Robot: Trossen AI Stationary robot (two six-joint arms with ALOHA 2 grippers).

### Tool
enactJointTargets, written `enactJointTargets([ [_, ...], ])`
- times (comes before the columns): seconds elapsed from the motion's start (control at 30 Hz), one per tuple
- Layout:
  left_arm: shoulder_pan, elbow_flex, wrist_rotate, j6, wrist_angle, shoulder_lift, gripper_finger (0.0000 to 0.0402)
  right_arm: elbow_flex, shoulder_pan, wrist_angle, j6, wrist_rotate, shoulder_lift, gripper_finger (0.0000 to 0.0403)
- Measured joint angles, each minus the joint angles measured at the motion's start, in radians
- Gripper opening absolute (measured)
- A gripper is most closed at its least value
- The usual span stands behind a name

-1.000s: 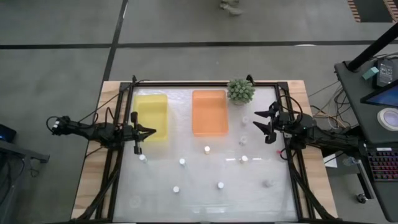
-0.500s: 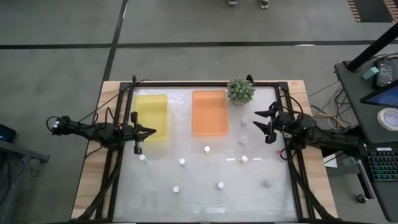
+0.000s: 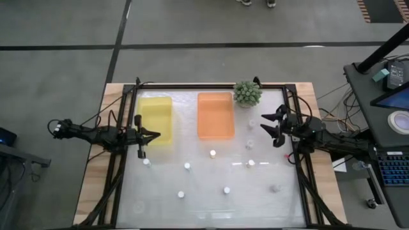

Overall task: Pick and place medicine bottles into bin by pill shape (circle, oval)
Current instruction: Put the left blue capsule bottle into the yellow bin

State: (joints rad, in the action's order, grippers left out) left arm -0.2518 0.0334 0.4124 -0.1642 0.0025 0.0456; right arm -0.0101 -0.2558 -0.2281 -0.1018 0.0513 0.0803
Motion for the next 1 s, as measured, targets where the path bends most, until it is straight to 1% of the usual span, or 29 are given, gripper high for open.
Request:
enactJointTargets([
  [0.1, 0.000, 0.000, 0.000, 0.000, 0.000, 0.000, 0.0000, 0.000, 0.000, -0.056, -0.012, -0.002, 0.000, 0.0215],
  [0.17, 0.000, 0.000, 0.000, 0.000, 0.000, 0.000, 0.0000, 0.000, 0.000, -0.096, 0.005, -0.025, 0.003, 0.0215],
  [0.23, 0.000, 0.000, 0.000, 0.000, 0.000, 0.000, 0.0000, 0.000, 0.000, -0.123, -0.023, -0.049, 0.003, 0.0215],
  [0.37, 0.000, 0.000, 0.002, -0.006, -0.001, 0.000, 0.0000, 0.000, 0.000, -0.164, -0.106, -0.053, 0.013, 0.0215],
  [0.47, 0.000, 0.000, 0.038, -0.088, -0.001, 0.008, 0.0000, -0.002, 0.000, -0.196, -0.118, -0.054, 0.022, 0.0215],
  [0.57, 0.000, 0.000, 0.044, -0.141, 0.001, 0.010, 0.0000, -0.012, 0.000, -0.207, -0.103, -0.053, 0.036, 0.0215],
  [0.67, 0.001, -0.003, 0.112, -0.230, 0.037, 0.011, 0.0000, -0.025, 0.000, -0.236, -0.076, -0.052, 0.048, 0.0215],
  [0.7, 0.001, -0.003, 0.109, -0.206, 0.063, 0.011, 0.0000, -0.028, 0.000, -0.237, -0.062, -0.052, 0.050, 0.0215],
  [0.73, 0.000, -0.003, 0.083, -0.120, 0.084, 0.014, 0.0000, -0.028, 0.000, -0.236, -0.052, -0.052, 0.054, 0.0215],
  [0.83, -0.001, -0.004, -0.053, 0.304, 0.141, 0.018, 0.0000, -0.028, 0.000, -0.232, -0.016, -0.052, 0.061, 0.0215],
  [0.87, -0.001, -0.004, -0.060, 0.359, 0.176, 0.018, 0.0000, -0.028, 0.000, -0.234, -0.009, -0.053, 0.064, 0.0215],
  [1.0, -0.002, -0.004, -0.071, 0.415, 0.328, 0.020, 0.0000, -0.029, 0.000, -0.233, 0.030, -0.052, 0.067, 0.0215],
])
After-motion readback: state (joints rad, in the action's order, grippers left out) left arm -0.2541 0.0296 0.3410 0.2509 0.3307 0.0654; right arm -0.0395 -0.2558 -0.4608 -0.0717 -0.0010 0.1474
